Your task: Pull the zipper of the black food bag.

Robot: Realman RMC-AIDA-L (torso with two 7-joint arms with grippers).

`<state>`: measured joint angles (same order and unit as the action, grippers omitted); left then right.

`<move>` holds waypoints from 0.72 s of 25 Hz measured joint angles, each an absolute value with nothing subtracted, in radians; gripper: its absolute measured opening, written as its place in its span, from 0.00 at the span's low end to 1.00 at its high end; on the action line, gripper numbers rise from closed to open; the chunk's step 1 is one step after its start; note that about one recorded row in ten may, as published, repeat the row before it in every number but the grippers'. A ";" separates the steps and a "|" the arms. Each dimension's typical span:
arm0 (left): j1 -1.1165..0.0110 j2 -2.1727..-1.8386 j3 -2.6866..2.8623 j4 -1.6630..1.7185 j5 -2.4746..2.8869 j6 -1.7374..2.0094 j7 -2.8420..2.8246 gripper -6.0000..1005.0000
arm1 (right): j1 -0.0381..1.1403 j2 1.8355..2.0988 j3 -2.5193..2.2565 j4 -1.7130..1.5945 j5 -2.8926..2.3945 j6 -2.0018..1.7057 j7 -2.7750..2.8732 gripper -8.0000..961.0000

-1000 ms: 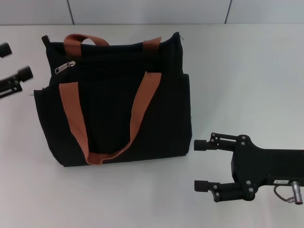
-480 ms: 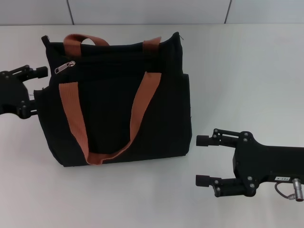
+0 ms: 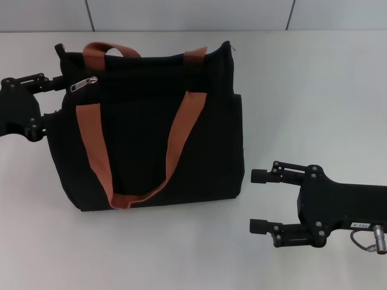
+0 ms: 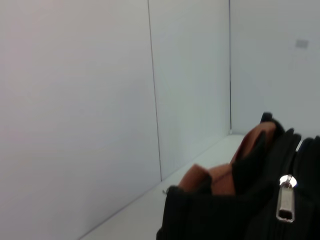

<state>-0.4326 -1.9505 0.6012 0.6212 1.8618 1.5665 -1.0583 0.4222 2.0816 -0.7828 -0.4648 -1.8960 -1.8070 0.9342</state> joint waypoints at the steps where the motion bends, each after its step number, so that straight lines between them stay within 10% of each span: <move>1: -0.431 -1.949 0.590 0.622 1.861 1.583 -1.057 0.66 | 0.421 2.082 -0.781 -0.465 -1.896 -1.807 0.934 0.84; 18: -0.412 -1.954 0.499 0.619 1.840 1.718 -1.045 0.18 | 0.462 2.083 -0.648 -0.383 -1.895 -1.934 0.967 0.84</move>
<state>-0.4117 -1.9541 0.4990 0.6194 1.8399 1.7184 -1.0454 0.4622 2.0826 -0.6483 -0.3832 -1.8955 -1.9342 0.9667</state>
